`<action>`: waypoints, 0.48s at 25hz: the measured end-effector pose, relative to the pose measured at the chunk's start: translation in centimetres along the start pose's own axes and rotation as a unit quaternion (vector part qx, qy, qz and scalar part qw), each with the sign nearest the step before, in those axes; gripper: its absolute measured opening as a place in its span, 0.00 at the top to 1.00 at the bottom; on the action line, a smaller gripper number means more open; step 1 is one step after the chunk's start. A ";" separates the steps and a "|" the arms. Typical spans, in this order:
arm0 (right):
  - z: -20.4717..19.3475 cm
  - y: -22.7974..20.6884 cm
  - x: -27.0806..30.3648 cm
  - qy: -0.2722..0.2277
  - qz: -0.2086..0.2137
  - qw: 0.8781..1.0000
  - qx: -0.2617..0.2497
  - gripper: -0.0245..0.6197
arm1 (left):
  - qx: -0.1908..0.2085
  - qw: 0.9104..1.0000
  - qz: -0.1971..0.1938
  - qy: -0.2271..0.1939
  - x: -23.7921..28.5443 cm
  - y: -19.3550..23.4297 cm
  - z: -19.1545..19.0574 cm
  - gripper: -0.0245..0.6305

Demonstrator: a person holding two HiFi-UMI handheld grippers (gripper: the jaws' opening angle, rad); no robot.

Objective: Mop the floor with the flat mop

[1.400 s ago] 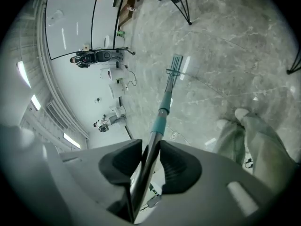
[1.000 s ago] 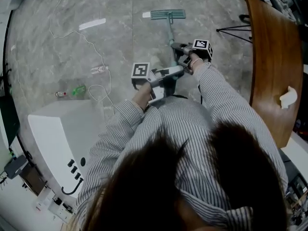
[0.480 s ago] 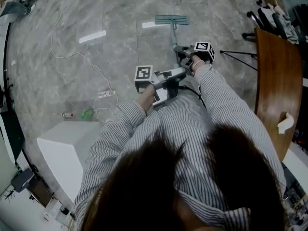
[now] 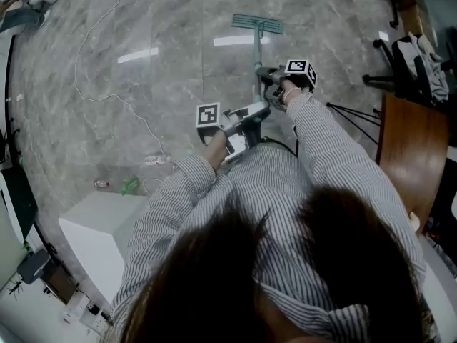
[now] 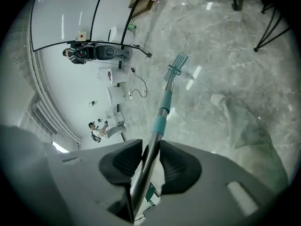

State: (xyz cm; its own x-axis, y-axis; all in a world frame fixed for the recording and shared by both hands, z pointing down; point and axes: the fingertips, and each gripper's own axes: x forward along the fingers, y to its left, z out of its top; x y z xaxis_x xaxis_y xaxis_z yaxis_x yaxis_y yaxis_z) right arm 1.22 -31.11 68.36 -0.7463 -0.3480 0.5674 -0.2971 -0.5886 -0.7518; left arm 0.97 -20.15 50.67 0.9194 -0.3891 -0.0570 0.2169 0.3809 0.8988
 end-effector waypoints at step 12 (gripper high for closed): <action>17.9 11.7 4.1 0.028 -0.010 0.999 -0.019 0.78 | 0.008 1.000 0.004 -0.019 12.4 -8.1 16.4 0.64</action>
State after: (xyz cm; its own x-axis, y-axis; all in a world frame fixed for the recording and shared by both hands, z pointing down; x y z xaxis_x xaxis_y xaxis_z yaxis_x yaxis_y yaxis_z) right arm 5.36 -52.51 67.89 -0.7719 -0.2952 0.5630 -0.3335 -0.5660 -0.7540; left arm 5.24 -41.83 49.81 0.9082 -0.4173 -0.0333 0.2037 0.3711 0.9060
